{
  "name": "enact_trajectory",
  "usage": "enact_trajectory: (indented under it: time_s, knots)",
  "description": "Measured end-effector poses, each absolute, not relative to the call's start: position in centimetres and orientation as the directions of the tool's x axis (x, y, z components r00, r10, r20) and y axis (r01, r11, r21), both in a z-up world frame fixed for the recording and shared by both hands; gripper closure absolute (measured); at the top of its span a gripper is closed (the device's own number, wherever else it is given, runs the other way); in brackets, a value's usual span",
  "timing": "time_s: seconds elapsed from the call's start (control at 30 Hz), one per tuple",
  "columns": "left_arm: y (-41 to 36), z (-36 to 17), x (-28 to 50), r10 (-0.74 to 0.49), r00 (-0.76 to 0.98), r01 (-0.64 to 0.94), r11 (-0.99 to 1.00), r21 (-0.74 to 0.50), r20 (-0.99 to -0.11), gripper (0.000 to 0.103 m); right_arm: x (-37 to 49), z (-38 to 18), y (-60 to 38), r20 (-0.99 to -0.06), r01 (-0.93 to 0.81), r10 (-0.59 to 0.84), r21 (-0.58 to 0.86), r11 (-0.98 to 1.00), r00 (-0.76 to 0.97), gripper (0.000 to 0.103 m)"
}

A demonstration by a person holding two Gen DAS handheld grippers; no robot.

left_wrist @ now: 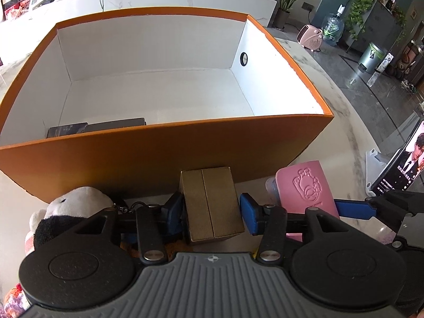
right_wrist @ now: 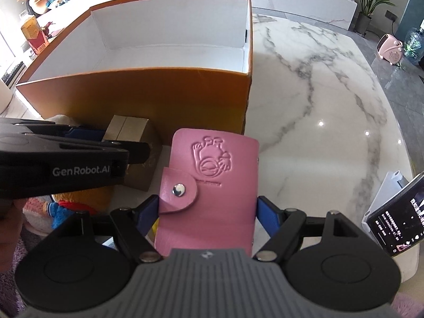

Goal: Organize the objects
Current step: 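Carry pink wallet and brown box over orange box with both grippers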

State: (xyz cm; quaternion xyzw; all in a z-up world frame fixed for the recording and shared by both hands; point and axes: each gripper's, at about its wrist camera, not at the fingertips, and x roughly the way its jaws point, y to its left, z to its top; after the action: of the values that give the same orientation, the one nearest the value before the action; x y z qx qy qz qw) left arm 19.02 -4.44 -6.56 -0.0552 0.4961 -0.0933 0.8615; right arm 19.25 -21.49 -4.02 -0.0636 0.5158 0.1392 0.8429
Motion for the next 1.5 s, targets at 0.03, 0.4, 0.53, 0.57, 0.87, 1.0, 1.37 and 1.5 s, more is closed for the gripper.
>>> enact_trajectory:
  time_s: [0.03, 0.4, 0.53, 0.57, 0.87, 1.0, 1.37, 1.5]
  knots:
    - [-4.4, -6.6, 19.0, -0.217, 0.491, 0.106, 0.976, -0.189, -0.844, 0.048, 19.3, -4.1, -21.5, -0.888, -0.301, 0.170, 0.037, 0.953, 0.428, 0.024]
    - [-4.5, -6.0, 18.2, -0.235, 0.501, 0.120, 0.972, -0.202, -0.833, 0.050, 18.9, -3.4, -21.4, -0.880, -0.301, 0.172, 0.034, 0.953, 0.442, 0.024]
    - [-4.1, -4.5, 17.2, -0.258, 0.530, 0.128, 0.966, -0.225, -0.808, 0.050, 18.5, -2.4, -21.5, -0.868, -0.301, 0.184, 0.042, 0.953, 0.461, 0.024]
    - [-3.9, -3.9, 16.9, -0.269, 0.536, 0.130, 0.963, -0.237, -0.800, 0.050, 18.4, -2.0, -21.5, -0.864, -0.301, 0.192, 0.049, 0.952, 0.465, 0.024]
    - [-1.7, 0.9, 14.8, -0.324, 0.616, 0.139, 0.942, -0.306, -0.718, 0.050, 18.0, 2.4, -21.1, -0.811, -0.331, 0.278, 0.111, 0.937, 0.515, 0.024]
    - [-0.5, 3.1, 15.0, -0.330, 0.657, 0.138, 0.937, -0.322, -0.678, 0.050, 18.2, 4.6, -19.8, -0.777, -0.370, 0.310, 0.107, 0.923, 0.548, 0.024]
    - [2.9, 5.4, 17.8, -0.235, 0.732, 0.084, 0.963, -0.257, -0.640, 0.050, 21.9, 7.3, -14.6, -0.722, -0.434, 0.380, 0.123, 0.893, 0.578, 0.024]
    - [4.6, 4.7, 19.6, -0.200, 0.729, 0.045, 0.968, -0.246, -0.655, 0.050, 24.2, 7.0, -12.4, -0.730, -0.444, 0.388, 0.128, 0.887, 0.563, 0.024]
